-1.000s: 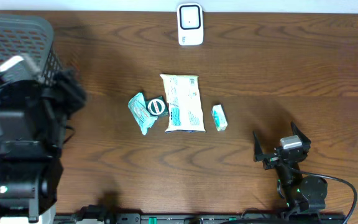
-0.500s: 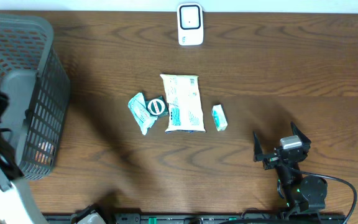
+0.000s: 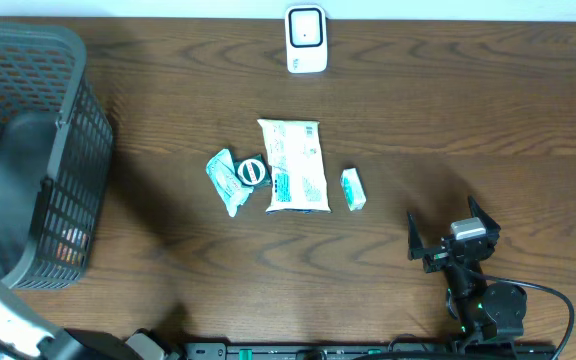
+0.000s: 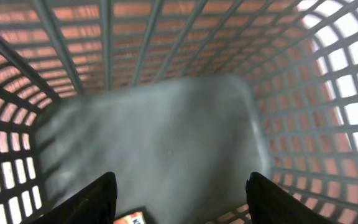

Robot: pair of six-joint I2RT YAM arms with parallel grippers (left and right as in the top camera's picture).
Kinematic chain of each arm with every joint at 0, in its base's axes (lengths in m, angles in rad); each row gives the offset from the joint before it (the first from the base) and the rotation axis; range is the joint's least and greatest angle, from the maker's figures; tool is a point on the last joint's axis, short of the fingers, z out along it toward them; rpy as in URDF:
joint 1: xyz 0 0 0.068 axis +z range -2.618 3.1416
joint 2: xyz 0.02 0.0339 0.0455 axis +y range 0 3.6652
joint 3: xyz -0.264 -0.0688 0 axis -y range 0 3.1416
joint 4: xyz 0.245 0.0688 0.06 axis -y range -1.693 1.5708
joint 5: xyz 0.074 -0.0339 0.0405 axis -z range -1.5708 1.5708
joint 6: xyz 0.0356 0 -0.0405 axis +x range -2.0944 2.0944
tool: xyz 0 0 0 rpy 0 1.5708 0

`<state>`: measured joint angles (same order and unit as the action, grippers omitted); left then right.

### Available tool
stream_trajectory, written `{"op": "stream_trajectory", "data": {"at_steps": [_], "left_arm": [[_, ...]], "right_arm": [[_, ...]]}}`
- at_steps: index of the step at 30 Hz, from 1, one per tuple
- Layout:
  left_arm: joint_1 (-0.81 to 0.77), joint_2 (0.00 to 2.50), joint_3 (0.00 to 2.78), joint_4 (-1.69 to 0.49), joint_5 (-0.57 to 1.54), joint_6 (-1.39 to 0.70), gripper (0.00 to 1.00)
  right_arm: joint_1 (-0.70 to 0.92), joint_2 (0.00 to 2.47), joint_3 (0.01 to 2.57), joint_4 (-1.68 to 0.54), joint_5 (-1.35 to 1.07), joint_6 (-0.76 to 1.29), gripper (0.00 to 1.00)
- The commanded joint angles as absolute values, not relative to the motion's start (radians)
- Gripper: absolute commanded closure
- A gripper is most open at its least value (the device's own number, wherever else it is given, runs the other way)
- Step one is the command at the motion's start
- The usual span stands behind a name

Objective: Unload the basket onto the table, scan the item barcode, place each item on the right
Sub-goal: 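Move the left gripper back into the grey basket, then grasp the orange Kleenex tissue pack in the basket with the left gripper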

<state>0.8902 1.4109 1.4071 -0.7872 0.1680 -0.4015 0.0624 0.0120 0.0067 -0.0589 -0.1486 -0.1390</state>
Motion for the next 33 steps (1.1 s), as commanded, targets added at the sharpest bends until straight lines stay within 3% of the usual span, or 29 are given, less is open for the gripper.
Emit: {"op": "stream_trajectory", "data": {"at_steps": [1,21,29,33], "left_arm": [[0.894,1.447,1.423,-0.801,0.198,-0.356,0.34],[0.894,1.652,1.423,-0.989,0.199,-0.232,0.31],[0.894,1.652,1.418,-1.154,0.199,-0.209,0.15],[0.894,1.654,1.389,-1.17,0.199,-0.176,0.13]], "right_arm": [[0.069,0.007,0.006,-0.063,-0.148,-0.128,0.01],[0.069,0.007,0.006,-0.063,-0.148,-0.128,0.01],[0.069,0.007,0.006,-0.063,-0.148,-0.128,0.01],[0.069,0.007,0.006,-0.063,-0.148,-0.128,0.01]]}}
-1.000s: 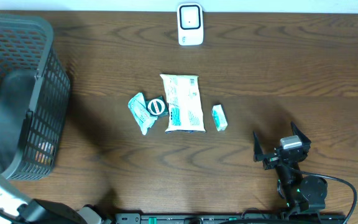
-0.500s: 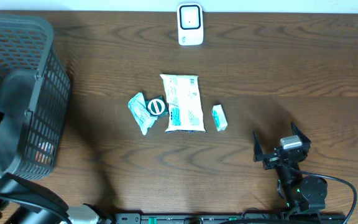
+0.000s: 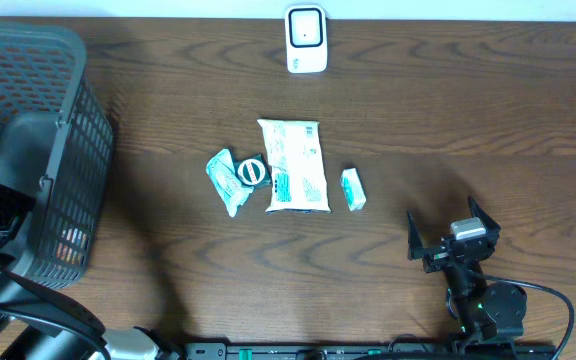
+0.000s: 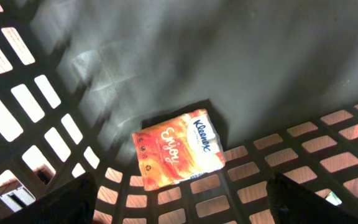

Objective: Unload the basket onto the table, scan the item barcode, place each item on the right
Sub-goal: 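Grasp the orange Kleenex tissue pack in the basket with the left gripper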

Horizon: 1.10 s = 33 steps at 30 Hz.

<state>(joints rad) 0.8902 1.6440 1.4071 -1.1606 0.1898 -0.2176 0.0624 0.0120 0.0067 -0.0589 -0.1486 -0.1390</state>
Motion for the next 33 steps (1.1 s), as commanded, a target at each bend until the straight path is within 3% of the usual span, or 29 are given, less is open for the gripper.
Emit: {"op": "stream_trajectory", "data": {"at_steps": [1,28,33], "left_arm": [[0.894,1.654,1.38,-1.17,0.199,-0.176,0.14],[0.796,1.884,1.279,-1.127,0.227,-0.175,0.14],[0.789,1.884,1.238,-1.085,0.215,-0.172,0.22]], "right_arm": [[0.069,0.007,0.006,-0.063,-0.148,-0.128,0.01],[0.069,0.007,0.006,-0.063,-0.148,-0.128,0.01],[0.069,0.007,0.006,-0.063,-0.148,-0.128,0.01]]}}
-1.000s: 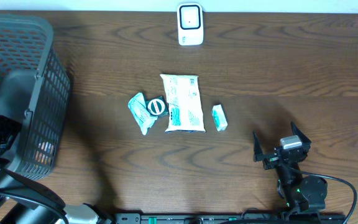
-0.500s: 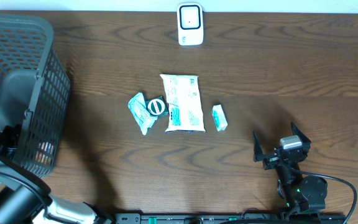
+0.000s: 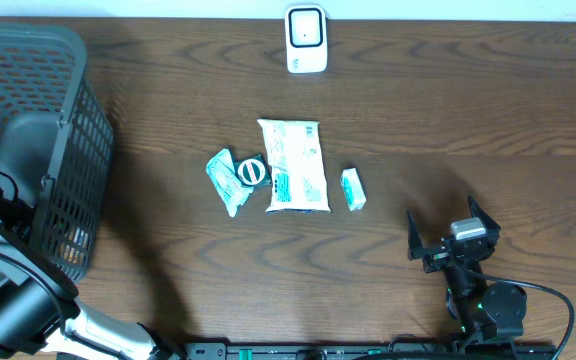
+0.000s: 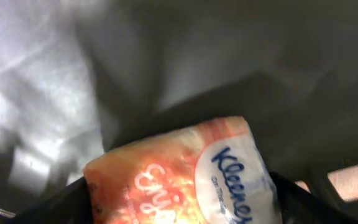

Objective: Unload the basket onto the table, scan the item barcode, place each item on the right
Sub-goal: 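Grasp the orange Kleenex tissue pack in the basket with the left gripper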

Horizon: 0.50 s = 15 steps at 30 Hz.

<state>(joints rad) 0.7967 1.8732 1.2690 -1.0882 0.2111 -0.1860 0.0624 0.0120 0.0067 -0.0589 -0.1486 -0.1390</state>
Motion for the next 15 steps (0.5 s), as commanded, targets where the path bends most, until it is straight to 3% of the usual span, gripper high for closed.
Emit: {"op": "stream_trajectory", "data": {"at_steps": [1,6,15], "left_arm": [[0.79,1.884,1.234,-1.079,0.213,-0.172,0.25],[0.791,1.884,1.235,-1.055,0.197,-0.173,0.44],[0.791,1.876,1.362,-1.1,0.198,-0.173,0.49]], "right_arm": [[0.069,0.007,0.006,-0.063,-0.148,-0.128,0.01],[0.069,0.007,0.006,-0.063,-0.148,-0.128,0.01],[0.069,0.007,0.006,-0.063,-0.148,-0.128,0.01]]}}
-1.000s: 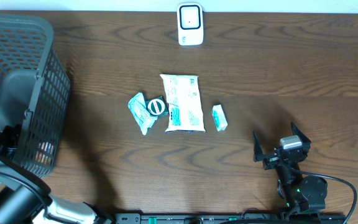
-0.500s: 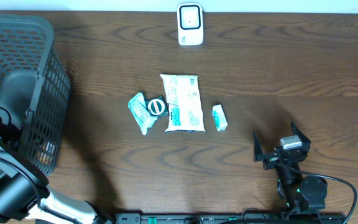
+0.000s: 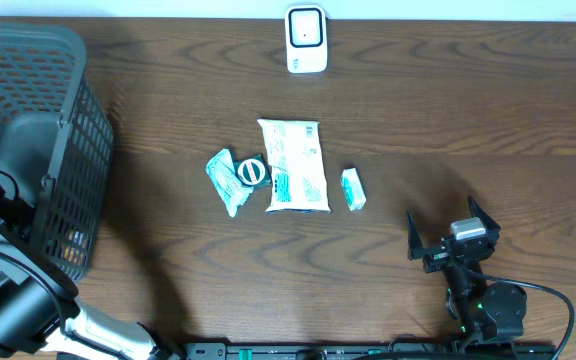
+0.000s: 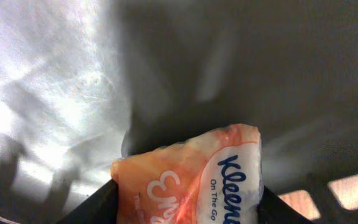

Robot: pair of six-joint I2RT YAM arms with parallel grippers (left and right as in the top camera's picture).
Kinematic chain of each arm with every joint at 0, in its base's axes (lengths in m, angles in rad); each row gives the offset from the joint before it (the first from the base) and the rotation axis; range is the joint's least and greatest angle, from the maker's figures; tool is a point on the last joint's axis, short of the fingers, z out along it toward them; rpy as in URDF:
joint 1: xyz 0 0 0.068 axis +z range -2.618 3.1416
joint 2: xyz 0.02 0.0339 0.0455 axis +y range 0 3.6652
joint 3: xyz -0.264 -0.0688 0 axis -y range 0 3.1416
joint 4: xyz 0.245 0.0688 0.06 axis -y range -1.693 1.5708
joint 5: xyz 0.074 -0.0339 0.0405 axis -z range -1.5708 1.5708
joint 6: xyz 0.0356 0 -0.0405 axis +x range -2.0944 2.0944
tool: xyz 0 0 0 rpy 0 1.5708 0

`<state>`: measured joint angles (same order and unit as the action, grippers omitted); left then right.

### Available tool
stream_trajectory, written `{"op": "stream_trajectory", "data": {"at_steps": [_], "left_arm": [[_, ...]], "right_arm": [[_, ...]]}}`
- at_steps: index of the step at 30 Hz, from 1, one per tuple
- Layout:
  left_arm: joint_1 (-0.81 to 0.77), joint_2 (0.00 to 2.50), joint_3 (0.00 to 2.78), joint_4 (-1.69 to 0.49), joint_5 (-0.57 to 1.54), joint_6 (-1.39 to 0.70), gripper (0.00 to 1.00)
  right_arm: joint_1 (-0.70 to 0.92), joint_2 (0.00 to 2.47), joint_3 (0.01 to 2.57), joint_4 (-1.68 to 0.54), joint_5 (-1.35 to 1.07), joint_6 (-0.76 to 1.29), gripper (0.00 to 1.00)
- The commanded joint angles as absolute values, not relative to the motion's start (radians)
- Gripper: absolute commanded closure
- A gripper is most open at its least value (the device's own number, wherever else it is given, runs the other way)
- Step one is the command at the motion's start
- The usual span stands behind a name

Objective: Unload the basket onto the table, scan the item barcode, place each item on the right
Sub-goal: 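Grasp the orange Kleenex tissue pack in the basket with the left gripper, then lift the tissue pack out and carry it over the table centre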

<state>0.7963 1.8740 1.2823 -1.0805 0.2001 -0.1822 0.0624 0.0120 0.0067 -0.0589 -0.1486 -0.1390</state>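
Observation:
An orange-and-white Kleenex tissue pack (image 4: 191, 174) lies on the dark floor of the grey mesh basket (image 3: 38, 60). My left gripper (image 4: 187, 191) reaches down inside the basket and is shut on the pack, a black finger pressed against each side so the wrapper bulges. In the overhead view only the left arm (image 3: 8, 290) shows at the basket's near edge. The white barcode scanner (image 3: 306, 40) stands at the table's far middle. My right gripper (image 3: 450, 232) rests open near the front right, holding nothing.
A white-and-teal pouch (image 3: 293, 165), a crumpled teal packet (image 3: 226, 180) with a round lid (image 3: 253, 171), and a small box (image 3: 353, 189) lie mid-table. The basket's tall mesh walls surround the left gripper. The wooden table (image 3: 488, 120) runs to the right.
The left fingers, which stood wide either side of the tissue pack, have come in against its sides and the pack now looks squeezed. The right arm has not moved.
The left gripper was open high over the basket's inside. It was then lower, with the tissue pack in full view on the floor, then close with the pack between open fingers. Now it is shut on the pack.

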Motion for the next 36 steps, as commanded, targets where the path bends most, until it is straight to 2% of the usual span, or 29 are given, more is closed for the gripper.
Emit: {"op": "stream_trajectory", "data": {"at_steps": [1,11,22,28,36], "left_arm": [[0.791,1.871,1.397,-1.123,0.198,-0.173,0.49],[0.79,1.691,1.694,-1.235,0.198,-0.173,0.5],[0.758,1.363,1.728,-1.166,0.203,-0.204,0.49],[0.635,1.265,1.728,-1.165,0.235,-0.204,0.49],[0.336,1.216,1.723,-1.174,0.254,-0.204,0.49]], "right_arm": [[0.069,0.007,0.006,-0.063,-0.148,-0.128,0.01],[0.069,0.007,0.006,-0.063,-0.148,-0.128,0.01],[0.069,0.007,0.006,-0.063,-0.148,-0.128,0.01],[0.069,0.007,0.006,-0.063,-0.148,-0.128,0.01],[0.069,0.007,0.006,-0.063,-0.148,-0.128,0.01]]}}
